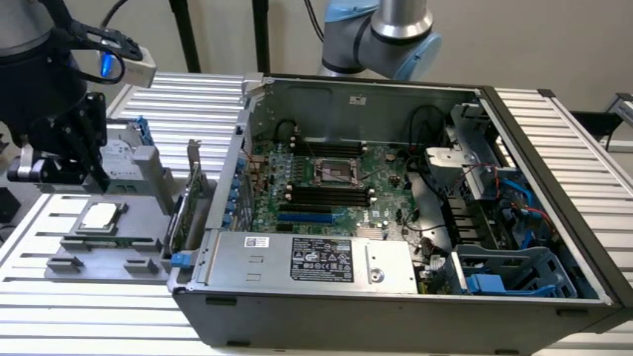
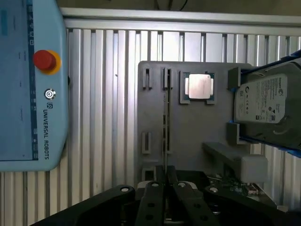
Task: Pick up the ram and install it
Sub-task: 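Pick up the ram and move it above insertion slot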
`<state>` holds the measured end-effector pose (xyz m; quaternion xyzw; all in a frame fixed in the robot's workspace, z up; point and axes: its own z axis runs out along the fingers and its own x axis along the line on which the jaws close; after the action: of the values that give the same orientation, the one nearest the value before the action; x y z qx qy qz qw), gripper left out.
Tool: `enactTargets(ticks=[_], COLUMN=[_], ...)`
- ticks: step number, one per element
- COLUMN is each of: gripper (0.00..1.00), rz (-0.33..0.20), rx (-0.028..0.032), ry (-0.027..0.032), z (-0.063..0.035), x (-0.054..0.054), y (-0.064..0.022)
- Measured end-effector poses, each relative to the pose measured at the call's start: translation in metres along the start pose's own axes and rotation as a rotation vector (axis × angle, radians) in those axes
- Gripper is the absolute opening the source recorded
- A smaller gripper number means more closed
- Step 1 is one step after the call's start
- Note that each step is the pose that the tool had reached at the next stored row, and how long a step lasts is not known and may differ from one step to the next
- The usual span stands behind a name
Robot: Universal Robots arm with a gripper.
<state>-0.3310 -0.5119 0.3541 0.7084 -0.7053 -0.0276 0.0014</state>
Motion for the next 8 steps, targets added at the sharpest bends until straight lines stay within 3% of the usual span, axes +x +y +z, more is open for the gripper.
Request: enactTargets(ticks=[8], gripper=[0.13], rz=[0.0], rx=[-0.0006], ry=[-0.0039], z=[-0.0205], x=[-0.003], y=[-0.0247])
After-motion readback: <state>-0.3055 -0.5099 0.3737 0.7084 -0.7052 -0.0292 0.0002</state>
